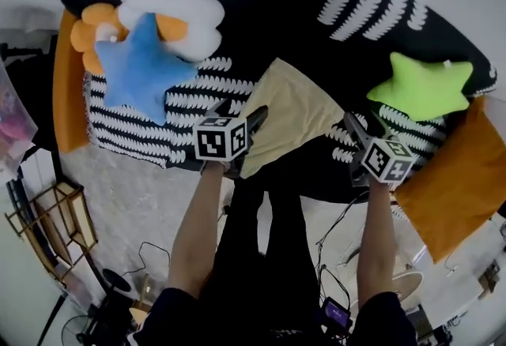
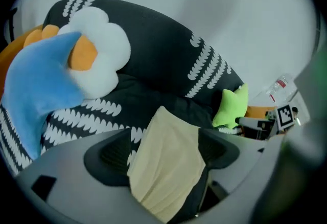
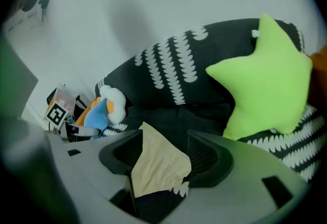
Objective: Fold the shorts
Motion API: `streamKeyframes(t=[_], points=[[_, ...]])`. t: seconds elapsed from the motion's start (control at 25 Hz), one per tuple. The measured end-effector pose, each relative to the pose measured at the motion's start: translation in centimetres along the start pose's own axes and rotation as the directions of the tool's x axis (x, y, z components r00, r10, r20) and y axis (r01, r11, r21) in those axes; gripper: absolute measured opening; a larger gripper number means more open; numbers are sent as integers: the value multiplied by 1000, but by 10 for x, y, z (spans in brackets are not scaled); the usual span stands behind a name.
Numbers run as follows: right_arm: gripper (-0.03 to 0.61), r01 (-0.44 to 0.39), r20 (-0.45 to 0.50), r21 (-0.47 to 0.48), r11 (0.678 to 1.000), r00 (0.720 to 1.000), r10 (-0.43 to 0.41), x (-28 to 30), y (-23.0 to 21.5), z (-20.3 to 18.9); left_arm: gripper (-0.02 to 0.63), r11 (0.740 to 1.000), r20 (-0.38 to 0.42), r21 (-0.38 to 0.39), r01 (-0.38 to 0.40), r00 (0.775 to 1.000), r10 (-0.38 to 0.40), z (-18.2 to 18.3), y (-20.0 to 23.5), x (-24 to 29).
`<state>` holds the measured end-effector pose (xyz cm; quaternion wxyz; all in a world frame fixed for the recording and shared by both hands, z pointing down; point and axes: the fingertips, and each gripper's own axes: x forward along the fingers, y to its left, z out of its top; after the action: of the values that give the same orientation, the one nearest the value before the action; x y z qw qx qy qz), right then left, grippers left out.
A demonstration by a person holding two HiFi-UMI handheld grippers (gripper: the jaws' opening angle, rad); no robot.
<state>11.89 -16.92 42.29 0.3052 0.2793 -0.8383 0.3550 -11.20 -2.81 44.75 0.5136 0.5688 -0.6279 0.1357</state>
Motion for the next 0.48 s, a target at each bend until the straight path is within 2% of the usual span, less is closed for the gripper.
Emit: streamKeyframes(t=[0.12,0.24,0.4,0.48], points=[[265,33,2,77,996,999,-33,6,-23,-12,393,997,-45,67,27,999,-24,30,0,27],[238,78,4,174,982,997,-79,13,-44,-27,329,982,-127,179,64,991,-41,50,-7,60],[263,127,-57,289,949,992,-116,26,-50,-70,322,942,-309,283,179,947,-87,43,-10,110],[272,130,-94,310,942,990,-105,40,-55,-84,322,931,-357,304,201,930,-84,44,-6,134]])
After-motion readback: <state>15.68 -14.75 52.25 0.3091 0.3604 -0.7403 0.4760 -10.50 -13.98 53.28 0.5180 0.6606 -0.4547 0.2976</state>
